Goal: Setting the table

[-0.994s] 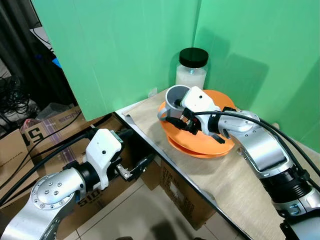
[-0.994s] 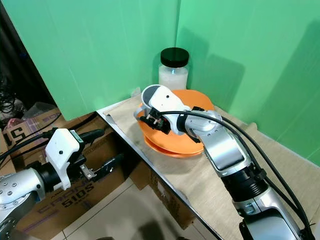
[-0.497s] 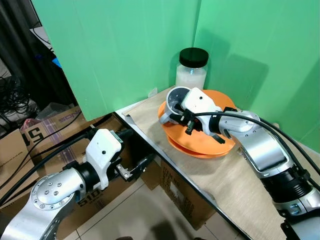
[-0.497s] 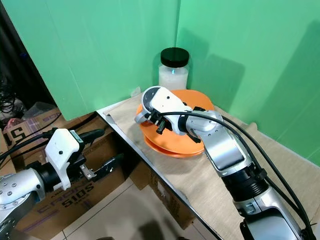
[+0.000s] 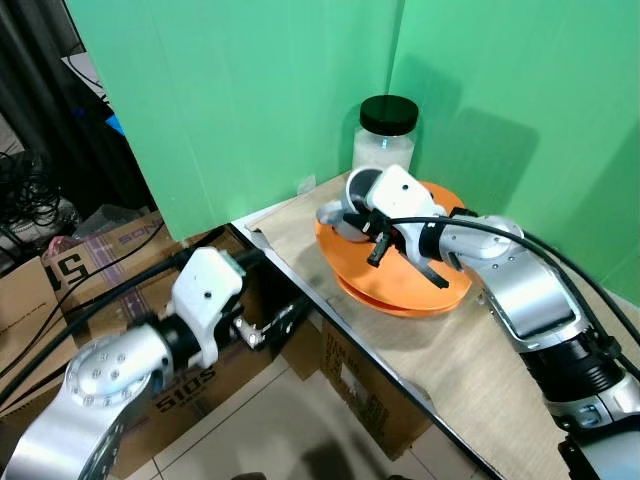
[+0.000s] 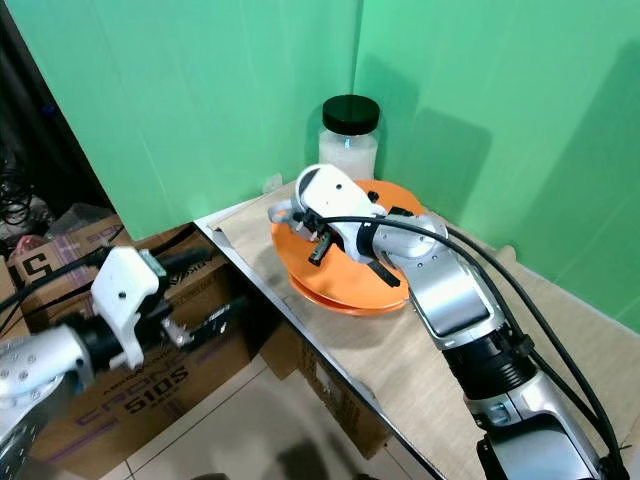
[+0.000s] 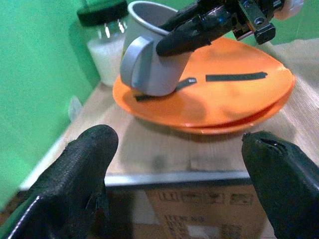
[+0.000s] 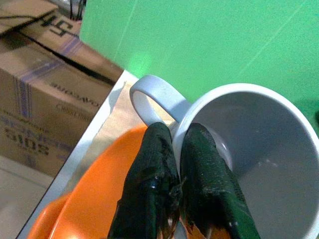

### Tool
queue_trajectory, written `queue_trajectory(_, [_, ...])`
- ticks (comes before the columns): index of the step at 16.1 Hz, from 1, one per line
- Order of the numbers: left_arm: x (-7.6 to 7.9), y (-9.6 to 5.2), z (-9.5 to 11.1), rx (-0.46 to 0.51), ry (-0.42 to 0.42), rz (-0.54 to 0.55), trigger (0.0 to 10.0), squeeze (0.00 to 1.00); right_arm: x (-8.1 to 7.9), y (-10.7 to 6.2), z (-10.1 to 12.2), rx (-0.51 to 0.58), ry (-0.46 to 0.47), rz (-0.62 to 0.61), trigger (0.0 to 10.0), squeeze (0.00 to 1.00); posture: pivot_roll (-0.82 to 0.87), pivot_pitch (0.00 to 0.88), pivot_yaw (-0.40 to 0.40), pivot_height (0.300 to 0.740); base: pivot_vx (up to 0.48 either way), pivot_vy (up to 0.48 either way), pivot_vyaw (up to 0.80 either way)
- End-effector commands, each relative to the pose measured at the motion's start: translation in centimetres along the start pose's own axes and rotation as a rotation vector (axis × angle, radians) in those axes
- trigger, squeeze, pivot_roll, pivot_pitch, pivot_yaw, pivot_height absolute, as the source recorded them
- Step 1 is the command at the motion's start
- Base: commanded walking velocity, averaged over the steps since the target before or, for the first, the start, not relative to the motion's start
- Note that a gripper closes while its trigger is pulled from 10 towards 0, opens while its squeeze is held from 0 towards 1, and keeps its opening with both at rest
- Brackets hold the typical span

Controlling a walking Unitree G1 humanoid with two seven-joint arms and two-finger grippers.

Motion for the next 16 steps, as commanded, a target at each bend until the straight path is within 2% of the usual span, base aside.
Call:
queue_trajectory(1, [-0.4,0.5,0.1,0.0,0.063,-0.005,10.0,1.0,0.7,-0.8,1.8,0.052,-0.03,-0.016,0.0,0.0,0.05,0.0,0.026,0.74,0.0,0.0,0.0])
queue_trajectory(3, [-0.8,1.2,0.0,-0.002,0.082,-0.024,10.0,1.0,-0.1,-1.4,2.5,0.09,-0.06,0.022,0.0,0.0,0.04,0.0,0.031,0.74,0.0,0.0,0.0])
queue_trajectory(4, [-1.4,1.7,0.4,0.021,0.106,-0.032,10.0,0.76,-0.4,-1.7,2.6,0.099,-0.068,0.033,0.0,0.0,0.04,0.0,0.031,0.74,0.0,0.0,0.0])
queue_trajectory(5, [-2.0,2.1,1.3,0.052,0.134,-0.029,10.0,0.43,-0.4,-2.0,2.6,0.1,-0.071,0.035,0.0,0.0,0.04,0.0,0.031,0.74,0.0,0.0,0.0])
queue_trajectory(6, [-2.6,2.7,2.2,0.081,0.19,-0.028,10.0,0.05,-0.6,-2.4,2.6,0.106,-0.079,0.046,0.0,0.0,0.02,0.0,0.046,0.74,0.0,0.0,0.0])
queue_trajectory(7, [-2.7,3.1,2.9,0.102,0.211,-0.049,10.0,0.0,-0.7,-2.7,2.6,0.108,-0.083,0.054,0.0,0.0,0.02,0.0,0.046,0.74,0.0,0.0,0.0])
queue_trajectory(10, [-2.2,3.8,3.3,0.122,0.234,-0.113,10.0,0.0,-0.9,-3.0,2.7,0.108,-0.082,0.06,0.0,0.0,0.01,0.0,0.055,0.74,0.0,0.0,0.0])
queue_trajectory(11, [-2.3,4.1,2.9,0.114,0.233,-0.124,7.1,0.0,-1.0,-3.0,2.8,0.112,-0.082,0.062,0.0,0.0,0.0,0.0,0.057,0.74,0.0,0.0,0.0])
queue_trajectory(12, [-2.3,4.2,2.6,0.108,0.233,-0.132,2.5,0.0,-1.1,-3.1,2.9,0.116,-0.081,0.063,0.0,0.0,0.0,0.0,0.058,0.74,0.0,0.0,0.0])
queue_trajectory(13, [-2.3,4.2,2.3,0.101,0.233,-0.145,0.0,0.0,-1.1,-3.1,3.0,0.12,-0.081,0.066,0.0,0.0,0.0,0.0,0.056,0.74,0.0,0.0,0.0])
queue_trajectory(16, [-2.6,4.5,2.0,0.1,0.235,-0.169,0.0,0.0,-1.3,-3.3,3.5,0.137,-0.092,0.086,0.0,0.0,0.0,0.0,0.053,0.74,0.0,0.0,0.0])
Point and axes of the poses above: a point about 5 cm out from each wrist's last joint towards the gripper, its own y axis pointing out of the wrist towards the gripper, its own z axis along the axis of the wrist's last joint, x = y × z, the point moved 6 cm from there along y, pointing out of the wrist towards the gripper, and after that the axes turned 7 degrees about -y, right-handed, at the moved point
